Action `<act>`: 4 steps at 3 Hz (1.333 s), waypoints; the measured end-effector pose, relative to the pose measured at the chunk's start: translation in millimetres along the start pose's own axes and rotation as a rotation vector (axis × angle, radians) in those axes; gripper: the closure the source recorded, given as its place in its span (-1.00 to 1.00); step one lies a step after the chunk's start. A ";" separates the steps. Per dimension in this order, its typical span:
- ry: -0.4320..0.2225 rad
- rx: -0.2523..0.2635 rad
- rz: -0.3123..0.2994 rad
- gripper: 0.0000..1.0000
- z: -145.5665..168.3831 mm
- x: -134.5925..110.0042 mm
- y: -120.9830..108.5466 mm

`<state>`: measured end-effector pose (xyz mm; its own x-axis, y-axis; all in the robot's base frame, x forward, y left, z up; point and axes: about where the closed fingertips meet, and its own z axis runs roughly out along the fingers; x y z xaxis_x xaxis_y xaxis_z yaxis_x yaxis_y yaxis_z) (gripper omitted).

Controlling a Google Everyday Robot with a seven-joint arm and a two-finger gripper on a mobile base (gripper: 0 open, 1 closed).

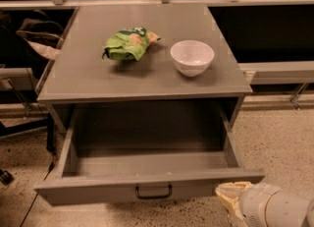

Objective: Close top drawer

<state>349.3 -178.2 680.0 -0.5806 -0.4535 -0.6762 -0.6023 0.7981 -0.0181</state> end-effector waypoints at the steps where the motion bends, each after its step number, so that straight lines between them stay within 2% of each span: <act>1: 0.005 -0.015 -0.027 1.00 21.2 -18.0 -9.7; 2: 0.011 -0.020 -0.039 1.00 34.1 -28.5 -18.9; 4: 0.059 -0.126 -0.121 1.00 71.0 -59.5 -36.6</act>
Offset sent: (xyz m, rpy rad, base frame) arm 0.1555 0.0469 -0.0237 -0.0743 0.0392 0.1914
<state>444.8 -152.3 668.7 -0.5285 -0.5689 -0.6301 -0.7318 0.6816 -0.0016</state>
